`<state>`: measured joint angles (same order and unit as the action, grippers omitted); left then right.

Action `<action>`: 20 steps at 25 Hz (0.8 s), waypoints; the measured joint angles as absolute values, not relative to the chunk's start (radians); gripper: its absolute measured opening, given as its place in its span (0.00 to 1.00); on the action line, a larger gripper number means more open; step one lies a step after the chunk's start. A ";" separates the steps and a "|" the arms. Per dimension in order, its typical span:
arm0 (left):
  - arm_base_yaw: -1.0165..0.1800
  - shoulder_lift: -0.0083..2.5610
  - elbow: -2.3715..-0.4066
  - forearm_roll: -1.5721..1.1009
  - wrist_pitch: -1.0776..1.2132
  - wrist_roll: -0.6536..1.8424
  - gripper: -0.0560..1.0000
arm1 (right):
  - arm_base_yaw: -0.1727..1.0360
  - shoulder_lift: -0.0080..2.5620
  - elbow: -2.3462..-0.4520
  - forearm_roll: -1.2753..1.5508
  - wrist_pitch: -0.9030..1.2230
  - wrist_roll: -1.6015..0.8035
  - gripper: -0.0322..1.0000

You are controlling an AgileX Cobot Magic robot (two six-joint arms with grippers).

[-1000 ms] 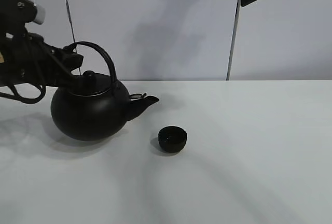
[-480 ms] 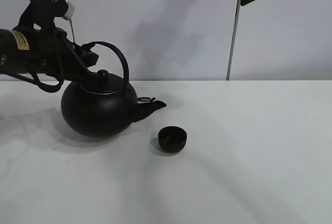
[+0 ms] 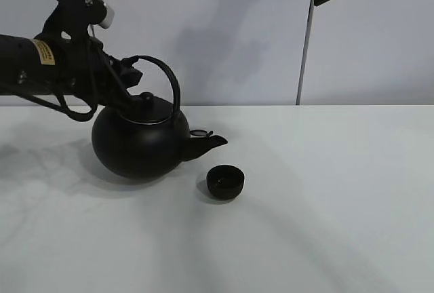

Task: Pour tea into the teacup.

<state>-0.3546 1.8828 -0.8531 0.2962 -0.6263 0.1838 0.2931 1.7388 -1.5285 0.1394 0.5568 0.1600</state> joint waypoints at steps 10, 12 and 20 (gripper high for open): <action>-0.368 1.883 -0.857 0.296 -0.623 0.238 0.15 | 0.293 1.739 -1.528 0.139 0.557 0.160 0.67; -0.374 1.883 -0.857 0.296 -0.621 0.248 0.15 | 0.293 1.739 -1.528 0.139 0.557 0.160 0.67; -0.378 1.883 -0.857 0.294 -0.620 0.261 0.15 | 0.293 1.739 -1.528 0.139 0.557 0.160 0.67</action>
